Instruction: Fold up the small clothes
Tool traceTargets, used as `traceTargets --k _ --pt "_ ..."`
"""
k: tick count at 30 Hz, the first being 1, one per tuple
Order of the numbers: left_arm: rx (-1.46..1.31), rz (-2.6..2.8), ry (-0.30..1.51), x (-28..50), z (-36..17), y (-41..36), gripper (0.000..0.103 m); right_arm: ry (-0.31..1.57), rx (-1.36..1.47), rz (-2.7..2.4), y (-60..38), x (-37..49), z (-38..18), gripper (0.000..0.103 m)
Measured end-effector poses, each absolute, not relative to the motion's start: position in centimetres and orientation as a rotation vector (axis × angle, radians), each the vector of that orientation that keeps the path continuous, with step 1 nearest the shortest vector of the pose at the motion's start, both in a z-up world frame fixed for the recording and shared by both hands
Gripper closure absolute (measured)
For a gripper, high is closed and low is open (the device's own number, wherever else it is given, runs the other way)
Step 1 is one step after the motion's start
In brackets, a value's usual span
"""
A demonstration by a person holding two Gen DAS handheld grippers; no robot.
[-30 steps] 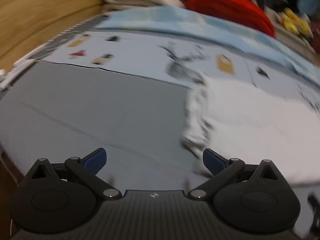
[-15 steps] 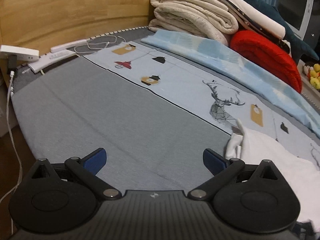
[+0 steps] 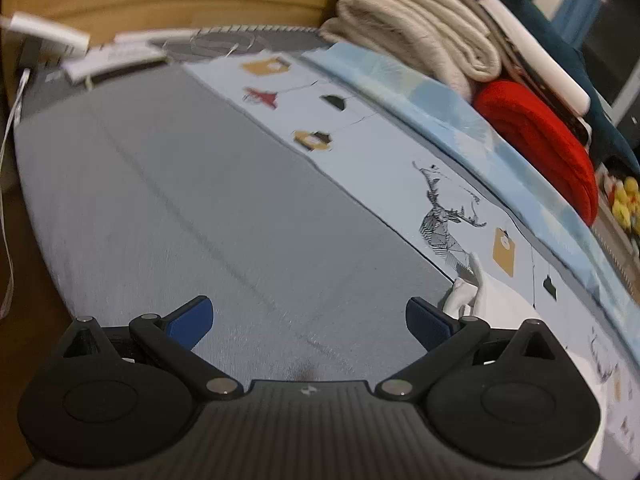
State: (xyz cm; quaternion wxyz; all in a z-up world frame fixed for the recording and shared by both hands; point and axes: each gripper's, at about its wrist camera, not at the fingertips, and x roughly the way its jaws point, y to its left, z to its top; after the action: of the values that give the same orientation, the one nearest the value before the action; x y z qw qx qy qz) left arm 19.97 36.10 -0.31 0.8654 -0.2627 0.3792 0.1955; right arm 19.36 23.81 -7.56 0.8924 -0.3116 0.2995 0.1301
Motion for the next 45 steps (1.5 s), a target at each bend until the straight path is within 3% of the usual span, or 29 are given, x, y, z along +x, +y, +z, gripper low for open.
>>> traceTargets --k 5,11,14,18,20,30,36,37,42,43,45 --pt "-0.608 0.461 0.805 20.5 -0.9 36.8 0.000 0.722 -0.185 0.266 18.7 23.4 -1.1 0.088" --pt "-0.523 0.458 0.846 22.2 -1.2 34.1 0.000 0.584 0.406 0.043 -1.1 24.7 7.0 0.089" --pt "-0.511 0.435 0.868 23.2 -1.6 32.4 0.000 0.551 0.648 -0.144 -11.9 21.2 4.4 0.089" --pt "-0.448 0.401 0.909 24.8 -2.0 29.5 0.000 0.708 0.990 -0.342 -20.8 17.0 -5.4 0.089" --pt "-0.420 0.388 0.923 25.3 -2.3 28.3 0.000 0.632 1.154 -0.321 -22.4 14.7 -8.1 0.089" --pt "-0.401 0.396 0.959 26.3 -3.3 26.9 0.000 0.510 1.047 -0.252 -22.5 14.4 -1.6 0.089" --pt "-0.363 0.342 0.954 26.5 -3.0 25.6 0.000 0.675 1.091 -0.390 -23.1 13.9 -7.2 0.087" --pt "-0.349 0.324 0.948 26.5 -2.9 25.2 0.000 0.676 1.108 -0.385 -23.4 13.9 -7.4 0.084" --pt "-0.257 0.228 0.914 26.4 -2.3 22.0 0.000 0.623 1.025 -0.519 -23.9 12.3 -2.7 0.040" --pt "-0.249 0.204 0.910 26.5 -2.1 21.3 0.000 0.590 0.952 -0.559 -23.4 12.0 -1.6 0.035" --pt "-0.225 0.146 0.902 26.7 -1.6 19.3 0.000 0.560 0.765 -0.517 -22.2 11.8 0.4 0.036"
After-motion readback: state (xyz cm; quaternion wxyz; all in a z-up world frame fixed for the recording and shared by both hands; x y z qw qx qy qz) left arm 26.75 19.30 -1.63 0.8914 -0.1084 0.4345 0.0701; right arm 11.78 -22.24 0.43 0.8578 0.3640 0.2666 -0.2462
